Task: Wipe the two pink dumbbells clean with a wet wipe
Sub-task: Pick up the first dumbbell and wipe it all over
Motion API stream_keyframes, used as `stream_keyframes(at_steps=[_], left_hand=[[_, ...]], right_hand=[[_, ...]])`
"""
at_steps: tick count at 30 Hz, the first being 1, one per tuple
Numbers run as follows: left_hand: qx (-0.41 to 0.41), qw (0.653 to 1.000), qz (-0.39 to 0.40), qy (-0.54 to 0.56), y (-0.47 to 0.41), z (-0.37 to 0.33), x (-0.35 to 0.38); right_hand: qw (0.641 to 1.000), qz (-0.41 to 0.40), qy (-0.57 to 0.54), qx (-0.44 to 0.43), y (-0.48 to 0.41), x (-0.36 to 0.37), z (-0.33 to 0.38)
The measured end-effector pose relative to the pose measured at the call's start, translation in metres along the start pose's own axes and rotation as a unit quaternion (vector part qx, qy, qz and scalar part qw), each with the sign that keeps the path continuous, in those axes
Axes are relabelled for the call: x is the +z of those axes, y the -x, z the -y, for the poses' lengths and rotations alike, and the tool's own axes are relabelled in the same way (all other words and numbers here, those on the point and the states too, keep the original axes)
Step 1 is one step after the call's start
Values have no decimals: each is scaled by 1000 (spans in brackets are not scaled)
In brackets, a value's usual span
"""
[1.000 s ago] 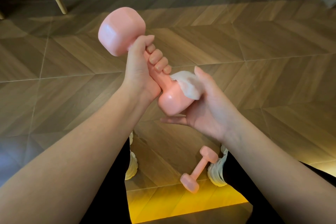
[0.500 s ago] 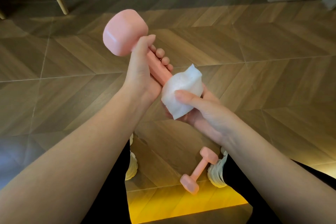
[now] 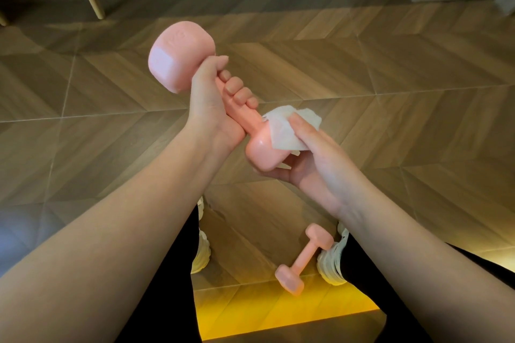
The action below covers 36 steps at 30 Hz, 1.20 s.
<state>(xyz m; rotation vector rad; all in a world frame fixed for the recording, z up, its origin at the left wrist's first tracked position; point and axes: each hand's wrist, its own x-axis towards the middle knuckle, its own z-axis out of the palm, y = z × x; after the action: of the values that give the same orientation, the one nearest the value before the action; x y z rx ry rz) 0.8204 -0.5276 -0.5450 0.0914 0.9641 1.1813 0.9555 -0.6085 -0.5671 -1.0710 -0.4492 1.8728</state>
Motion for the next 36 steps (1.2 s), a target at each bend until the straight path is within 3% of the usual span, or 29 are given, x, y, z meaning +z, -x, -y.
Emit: stream_keyframes(at_steps=[6, 11, 17, 31, 36], left_hand=[[4, 999, -10, 45, -3, -10, -3], [-6, 997, -16, 76, -4, -14, -8], [7, 999, -13, 36, -2, -8, -5], [17, 998, 40, -48, 10, 11, 8], [21, 997, 52, -52, 11, 9, 6]], right_hand=[[997, 61, 18, -35, 2, -3, 0], [992, 43, 93, -77, 1, 1, -2], [970, 7, 208, -125, 2, 3, -8], [988, -130, 69, -35, -2, 11, -6], [994, -84, 60, -35, 0, 10, -5]])
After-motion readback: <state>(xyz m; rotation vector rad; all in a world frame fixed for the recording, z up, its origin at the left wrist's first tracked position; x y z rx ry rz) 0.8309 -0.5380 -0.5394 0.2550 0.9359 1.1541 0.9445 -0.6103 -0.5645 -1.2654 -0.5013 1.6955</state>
